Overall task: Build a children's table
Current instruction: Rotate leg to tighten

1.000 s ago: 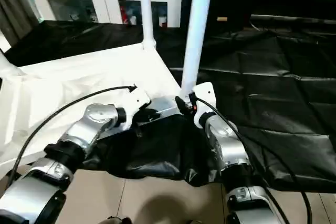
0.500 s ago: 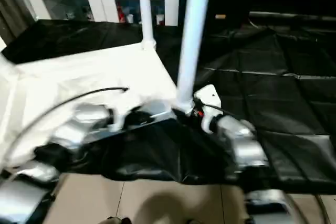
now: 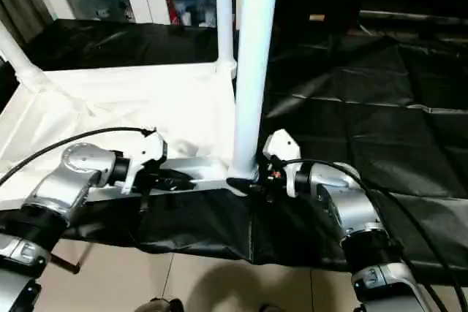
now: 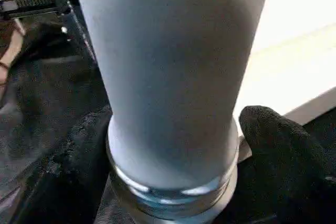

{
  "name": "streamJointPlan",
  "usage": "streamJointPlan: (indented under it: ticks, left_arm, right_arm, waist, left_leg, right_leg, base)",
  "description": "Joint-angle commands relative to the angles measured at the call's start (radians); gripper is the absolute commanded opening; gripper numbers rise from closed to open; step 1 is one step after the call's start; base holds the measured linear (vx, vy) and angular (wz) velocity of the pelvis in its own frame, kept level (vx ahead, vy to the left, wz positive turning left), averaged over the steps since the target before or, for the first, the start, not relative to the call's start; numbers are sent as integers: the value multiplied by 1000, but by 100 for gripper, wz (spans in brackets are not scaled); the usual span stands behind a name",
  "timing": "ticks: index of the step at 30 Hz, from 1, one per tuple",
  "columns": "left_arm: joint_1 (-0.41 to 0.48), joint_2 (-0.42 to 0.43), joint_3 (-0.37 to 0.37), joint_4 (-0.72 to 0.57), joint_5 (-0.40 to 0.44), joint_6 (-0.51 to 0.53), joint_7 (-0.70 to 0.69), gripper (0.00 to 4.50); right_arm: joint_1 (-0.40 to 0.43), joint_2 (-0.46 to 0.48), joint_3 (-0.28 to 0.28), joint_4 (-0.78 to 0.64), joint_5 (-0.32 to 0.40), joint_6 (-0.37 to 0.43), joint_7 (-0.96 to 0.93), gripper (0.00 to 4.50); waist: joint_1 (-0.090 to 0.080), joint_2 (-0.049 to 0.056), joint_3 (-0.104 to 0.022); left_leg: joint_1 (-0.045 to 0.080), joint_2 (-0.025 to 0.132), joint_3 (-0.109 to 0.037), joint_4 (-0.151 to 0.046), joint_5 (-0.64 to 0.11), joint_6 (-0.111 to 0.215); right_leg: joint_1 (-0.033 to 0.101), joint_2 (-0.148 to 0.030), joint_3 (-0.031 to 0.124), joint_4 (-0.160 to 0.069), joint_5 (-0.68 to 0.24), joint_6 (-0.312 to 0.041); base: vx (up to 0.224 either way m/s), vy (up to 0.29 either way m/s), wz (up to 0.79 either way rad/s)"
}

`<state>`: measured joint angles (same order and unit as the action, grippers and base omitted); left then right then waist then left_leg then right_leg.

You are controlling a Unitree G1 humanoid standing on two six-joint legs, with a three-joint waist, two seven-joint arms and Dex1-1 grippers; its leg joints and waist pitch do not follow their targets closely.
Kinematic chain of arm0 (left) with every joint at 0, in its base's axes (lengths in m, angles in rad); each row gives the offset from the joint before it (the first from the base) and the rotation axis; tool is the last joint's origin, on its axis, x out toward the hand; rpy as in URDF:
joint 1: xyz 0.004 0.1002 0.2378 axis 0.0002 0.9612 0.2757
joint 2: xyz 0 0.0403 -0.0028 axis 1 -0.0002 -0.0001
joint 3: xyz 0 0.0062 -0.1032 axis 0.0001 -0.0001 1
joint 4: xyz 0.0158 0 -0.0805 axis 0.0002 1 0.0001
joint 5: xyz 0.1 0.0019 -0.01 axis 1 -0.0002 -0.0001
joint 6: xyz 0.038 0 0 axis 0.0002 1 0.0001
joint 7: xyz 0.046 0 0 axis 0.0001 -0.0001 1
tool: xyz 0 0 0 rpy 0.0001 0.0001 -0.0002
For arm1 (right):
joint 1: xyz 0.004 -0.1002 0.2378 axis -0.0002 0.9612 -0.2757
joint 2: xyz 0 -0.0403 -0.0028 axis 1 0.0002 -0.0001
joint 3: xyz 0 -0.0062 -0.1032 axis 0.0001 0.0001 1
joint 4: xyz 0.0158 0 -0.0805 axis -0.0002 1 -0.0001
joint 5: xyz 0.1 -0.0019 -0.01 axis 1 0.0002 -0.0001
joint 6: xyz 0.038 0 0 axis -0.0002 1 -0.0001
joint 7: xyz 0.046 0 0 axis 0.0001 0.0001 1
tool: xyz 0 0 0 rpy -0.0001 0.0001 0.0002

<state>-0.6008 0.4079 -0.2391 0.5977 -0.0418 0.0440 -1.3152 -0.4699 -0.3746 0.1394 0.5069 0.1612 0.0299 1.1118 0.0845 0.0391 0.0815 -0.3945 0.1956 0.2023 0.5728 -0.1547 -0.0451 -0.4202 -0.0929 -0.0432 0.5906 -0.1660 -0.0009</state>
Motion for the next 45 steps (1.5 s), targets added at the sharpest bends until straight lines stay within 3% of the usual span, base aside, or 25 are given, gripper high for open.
streamJointPlan:
  ticks: [1, 4, 11, 14, 15, 18, 20, 26, 28, 31, 33, 37, 45]
  left_arm:
    - [7, -5, 3, -31, -39, 5, -38, 0]
    - [6, -6, 9, -27, -33, -2, -20, 0]
    - [-10, -26, 25, 1, -11, -1, 76, 0]
    - [-31, -50, 34, 39, 18, 6, 170, 0]
    - [-55, -83, 51, 81, 36, 8, 273, 0]
    - [-85, -136, 51, 129, 70, 7, 406, 0]
    - [-104, -185, 48, 150, 85, 17, 493, 0]
    - [-122, -266, 34, 166, 104, 18, 583, 0]
    - [-125, -291, 22, 176, 107, 3, 580, 0]
    - [-126, -297, 19, 185, 108, -6, 578, 0]
    - [-116, -290, 14, 181, 106, -23, 541, 0]
    - [-77, -243, -1, 135, 91, -40, 416, 0]
    - [-7, -115, -16, 49, 27, -60, 132, 0]
  right_arm:
    - [-19, -14, 3, 5, 8, -3, 13, 392]
    - [-21, -14, 4, 9, 9, -6, 22, 365]
    - [-9, 10, -18, 16, 16, 13, -17, 293]
    - [-6, 46, -40, 55, -3, 18, -123, 284]
    - [-10, 87, -59, 105, -34, 4, -257, 282]
    - [-26, 153, -88, 183, -70, 0, -468, 278]
    - [-39, 203, -102, 225, -92, 12, -621, 277]
    - [-51, 285, -80, 244, -116, 0, -706, 277]
    - [-51, 313, -83, 235, -85, -5, -647, 333]
    - [-54, 317, -83, 237, -81, -11, -635, 353]
    - [-59, 299, -72, 229, -85, -25, -607, 392]
    - [-54, 230, -65, 187, -65, -19, -479, 392]
    - [-26, 66, -51, 96, -11, -27, -164, 392]
  waist:
    - [0, -20, -72]
    - [1, -21, -73]
    - [0, -22, -76]
    - [-2, -21, -75]
    - [-3, -23, -75]
    - [-11, -24, -72]
    - [-15, -24, -70]
    - [-23, -22, -67]
    - [-22, -20, -67]
    - [-25, -19, -66]
    - [-25, -20, -66]
    - [-23, -22, -68]
    - [-15, -21, -77]
  left_leg:
    - [25, 34, -9, -58, -221, 77]
    - [25, 33, -10, -59, -227, 66]
    - [22, 30, -11, -54, -194, 80]
    - [24, 28, -11, -55, -201, 69]
    - [24, 28, -11, -55, -199, 64]
    - [29, 24, -13, -60, -238, 30]
    - [27, 23, -14, -62, -246, 27]
    - [30, 22, -17, -67, -305, 30]
    - [32, 23, -18, -68, -316, 32]
    - [29, 24, -21, -71, -329, 29]
    - [30, 24, -20, -72, -333, 31]
    - [24, 25, -20, -70, -306, 48]
    - [18, 27, -12, -55, -196, 102]
  right_leg:
    - [48, -45, 29, -58, -226, -249]
    - [48, -45, 30, -58, -242, -238]
    - [50, -43, 29, -54, -198, -244]
    - [48, -44, 29, -58, -219, -240]
    - [48, -44, 30, -58, -224, -237]
    - [44, -45, 31, -69, -304, -213]
    - [45, -45, 31, -72, -323, -200]
    - [42, -44, 32, -83, -374, -176]
    - [41, -44, 31, -85, -378, -174]
    - [44, -45, 31, -84, -375, -177]
    - [44, -45, 31, -85, -374, -177]
    - [49, -47, 32, -81, -337, -184]
    - [59, -42, 26, -58, -172, -251]
  base:
    - [0, 0, 0]
    - [0, 0, 0]
    - [0, 0, 0]
    - [0, 0, 0]
    - [0, 0, 0]
    - [0, 0, 0]
    - [0, 0, 0]
    - [0, 0, 0]
    - [0, 0, 0]
    - [0, 0, 0]
    - [0, 0, 0]
    - [0, 0, 0]
    - [0, 0, 0]
